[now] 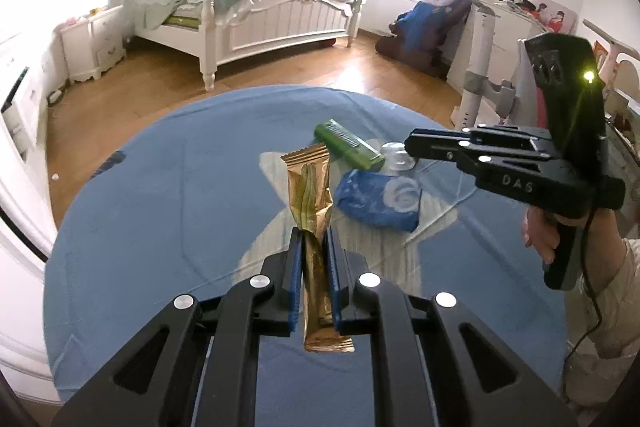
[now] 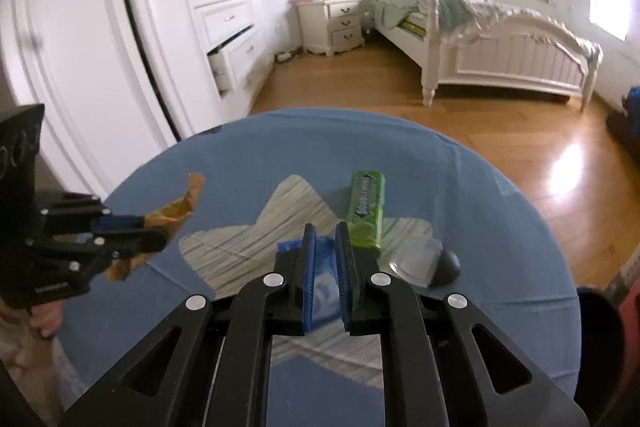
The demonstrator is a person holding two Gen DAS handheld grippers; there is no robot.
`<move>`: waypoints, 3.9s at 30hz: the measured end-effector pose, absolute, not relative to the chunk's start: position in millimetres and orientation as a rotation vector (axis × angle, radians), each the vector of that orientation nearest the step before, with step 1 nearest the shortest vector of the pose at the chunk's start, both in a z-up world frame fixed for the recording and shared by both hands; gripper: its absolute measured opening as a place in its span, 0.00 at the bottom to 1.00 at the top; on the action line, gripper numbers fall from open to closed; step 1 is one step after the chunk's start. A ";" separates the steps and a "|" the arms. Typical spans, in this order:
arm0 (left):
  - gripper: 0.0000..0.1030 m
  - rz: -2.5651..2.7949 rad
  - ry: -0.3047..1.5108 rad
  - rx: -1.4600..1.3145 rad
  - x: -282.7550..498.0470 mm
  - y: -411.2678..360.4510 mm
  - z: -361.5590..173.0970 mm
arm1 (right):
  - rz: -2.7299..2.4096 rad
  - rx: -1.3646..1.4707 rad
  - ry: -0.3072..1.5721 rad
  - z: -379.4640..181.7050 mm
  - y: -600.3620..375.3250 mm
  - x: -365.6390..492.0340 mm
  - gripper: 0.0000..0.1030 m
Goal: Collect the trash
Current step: 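Grasp the gold wrapper with the left tool while the right tool grasps the blue wrapper, then carry both wrappers over the black bin and open both tools to drop them, then grasp the green Doublemint pack with the left tool while the right tool grasps the clear lid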
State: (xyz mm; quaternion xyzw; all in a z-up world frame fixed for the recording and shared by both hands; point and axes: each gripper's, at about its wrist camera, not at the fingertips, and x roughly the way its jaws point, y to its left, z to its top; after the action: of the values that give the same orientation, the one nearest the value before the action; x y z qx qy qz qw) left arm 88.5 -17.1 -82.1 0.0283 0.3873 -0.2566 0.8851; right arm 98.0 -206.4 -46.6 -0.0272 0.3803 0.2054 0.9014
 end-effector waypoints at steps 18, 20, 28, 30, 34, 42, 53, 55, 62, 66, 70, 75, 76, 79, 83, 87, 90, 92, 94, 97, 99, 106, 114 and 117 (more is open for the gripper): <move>0.12 -0.527 0.807 0.012 87.9 -19.6 -68.0 | 0.472 0.007 0.775 -59.7 -200.7 74.8 0.42; 0.12 -0.546 0.795 0.008 88.9 -27.2 -62.8 | 0.445 0.089 0.709 -37.3 -228.9 66.2 0.42; 0.12 -0.708 0.741 0.015 97.6 -109.8 -35.0 | 0.186 0.292 0.460 30.2 -357.0 9.9 0.42; 0.12 -0.767 0.723 0.022 99.4 -141.6 -25.8 | 0.119 0.295 0.438 33.5 -380.7 0.2 0.42; 0.12 -0.885 0.697 0.046 101.0 -204.9 -15.0 | -0.005 0.318 0.405 31.2 -430.0 -20.0 0.42; 0.12 -1.067 0.726 0.060 103.7 -313.8 -27.8 | -0.202 0.275 0.411 9.2 -489.0 -44.0 0.42; 0.13 -1.096 0.848 0.073 134.1 -363.4 -65.0 | -0.296 0.201 0.435 -13.3 -506.0 -35.6 0.42; 0.13 -1.095 0.863 0.080 138.5 -368.9 -68.1 | -0.303 0.200 0.440 -18.3 -511.6 -32.0 0.42; 0.13 -1.104 0.894 0.087 145.6 -388.2 -78.0 | -0.328 0.187 0.466 -28.0 -522.8 -18.7 0.42; 0.13 -1.109 0.916 0.075 151.4 -391.7 -83.8 | -0.338 0.185 0.476 -33.1 -530.1 -12.8 0.42; 0.13 -1.113 0.940 0.070 156.7 -393.5 -91.0 | -0.343 0.192 0.483 -37.7 -537.0 -9.1 0.42; 0.16 -1.117 0.964 0.051 162.9 -398.7 -95.1 | -0.357 0.185 0.497 -35.5 -534.0 -6.2 0.44; 0.22 -1.113 0.969 0.051 163.8 -399.2 -95.5 | -0.364 0.182 0.499 -35.7 -534.4 -5.0 0.51; 0.69 -1.050 0.956 0.041 167.4 -396.7 -94.7 | -0.395 0.164 0.484 -34.4 -535.1 -4.9 0.74; 0.77 -1.021 0.923 0.021 168.3 -381.7 -86.5 | -0.404 0.163 0.485 -34.0 -537.3 -7.8 0.74; 0.78 -0.981 0.914 -0.004 166.6 -357.3 -76.6 | -0.375 0.186 0.495 -34.2 -529.4 -9.9 0.74; 0.78 -0.914 0.881 0.009 160.3 -328.8 -68.1 | -0.337 0.183 0.507 -34.9 -516.4 -6.8 0.74; 0.78 -0.865 0.864 0.011 158.0 -308.5 -65.0 | -0.295 0.186 0.518 -36.8 -503.7 -2.4 0.74; 0.78 -0.784 0.851 0.004 159.3 -278.9 -64.0 | -0.253 0.185 0.532 -38.6 -489.9 2.3 0.74; 0.78 -0.659 0.842 -0.007 162.8 -234.7 -65.5 | -0.180 0.183 0.553 -41.0 -465.9 11.3 0.74; 0.78 -0.566 0.830 -0.011 164.9 -203.0 -67.3 | -0.119 0.175 0.573 -42.5 -445.1 19.4 0.74; 0.78 -0.341 0.884 -0.016 187.4 -136.9 -92.5 | 0.097 0.113 0.658 -47.0 -371.1 47.6 0.74; 0.64 -0.319 0.916 0.054 206.5 -129.3 -121.8 | 0.273 0.003 0.773 -63.3 -305.3 84.1 0.74; 0.45 -0.337 0.901 0.068 208.2 -119.8 -121.2 | 0.309 -0.051 0.817 -72.7 -287.3 99.2 0.74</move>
State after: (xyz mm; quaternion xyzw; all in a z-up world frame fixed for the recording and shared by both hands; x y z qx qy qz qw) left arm 208.2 -119.8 -121.2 0.0327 0.4333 -0.1621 0.8860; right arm 99.2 -287.3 -72.7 -0.0247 0.3957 0.1496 0.9058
